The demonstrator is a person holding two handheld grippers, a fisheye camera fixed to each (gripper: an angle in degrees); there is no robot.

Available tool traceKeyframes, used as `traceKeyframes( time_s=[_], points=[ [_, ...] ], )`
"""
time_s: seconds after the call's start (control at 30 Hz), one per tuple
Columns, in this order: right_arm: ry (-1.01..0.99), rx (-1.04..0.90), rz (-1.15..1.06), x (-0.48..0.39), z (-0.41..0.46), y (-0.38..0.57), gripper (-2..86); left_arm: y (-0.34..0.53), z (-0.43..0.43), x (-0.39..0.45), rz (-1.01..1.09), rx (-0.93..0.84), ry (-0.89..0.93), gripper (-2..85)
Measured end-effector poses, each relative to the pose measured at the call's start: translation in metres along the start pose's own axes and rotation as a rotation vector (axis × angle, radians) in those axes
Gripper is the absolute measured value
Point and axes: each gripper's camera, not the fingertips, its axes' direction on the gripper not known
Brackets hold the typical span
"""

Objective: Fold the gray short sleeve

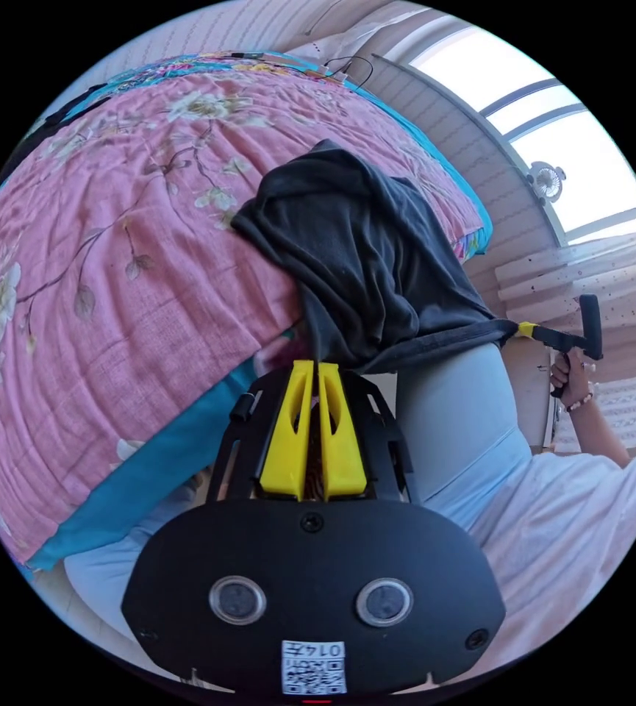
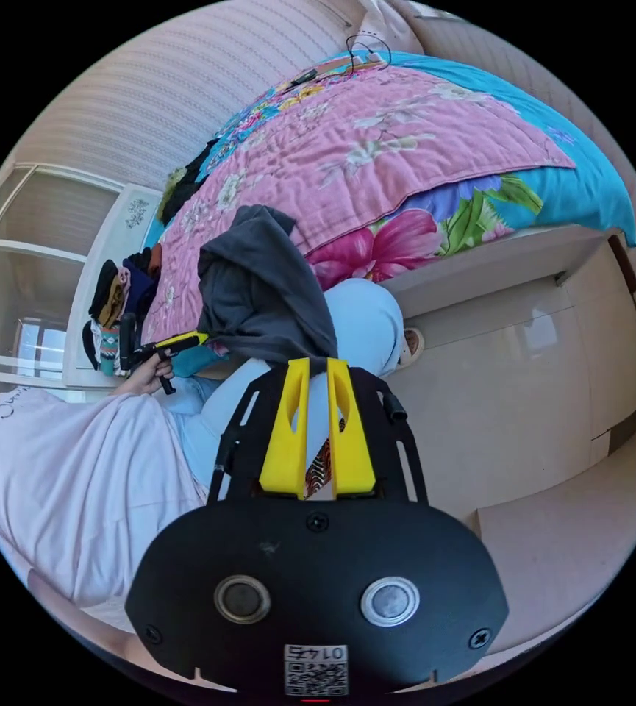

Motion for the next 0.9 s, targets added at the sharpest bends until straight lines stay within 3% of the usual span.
traceKeyframes(
  time_s=[0.2, 0.4, 0.53, 0.7, 0.9],
  points=[
    [-0.084, 0.051, 0.036, -0.001, -0.001, -0.019, 7.2, -0.016, -0.041, 0.025, 0.026, 0.032, 0.0, -1.0],
    [-0.021, -0.117, 0.157, 0.016, 0.036, -0.009, 8.8, -0.033, -0.09, 0.044, 0.023, 0.071, 0.03, -1.0],
    [-0.314, -0.046, 0.23, 0.034, 0.017, 0.009, 2.3, -0.04, -0.145, 0.056, 0.032, 0.164, 0.098, -1.0],
    [-0.48, 0.12, 0.059, 0.001, -0.053, -0.007, 1.1, -0.052, -0.251, 0.071, 0.048, 0.353, 0.184, -1.0],
    [-0.577, 0.296, -0.324, -0.098, -0.159, -0.053, 0.7, -0.064, -0.408, 0.095, 0.142, 0.622, 0.248, -1.0]
  ],
)
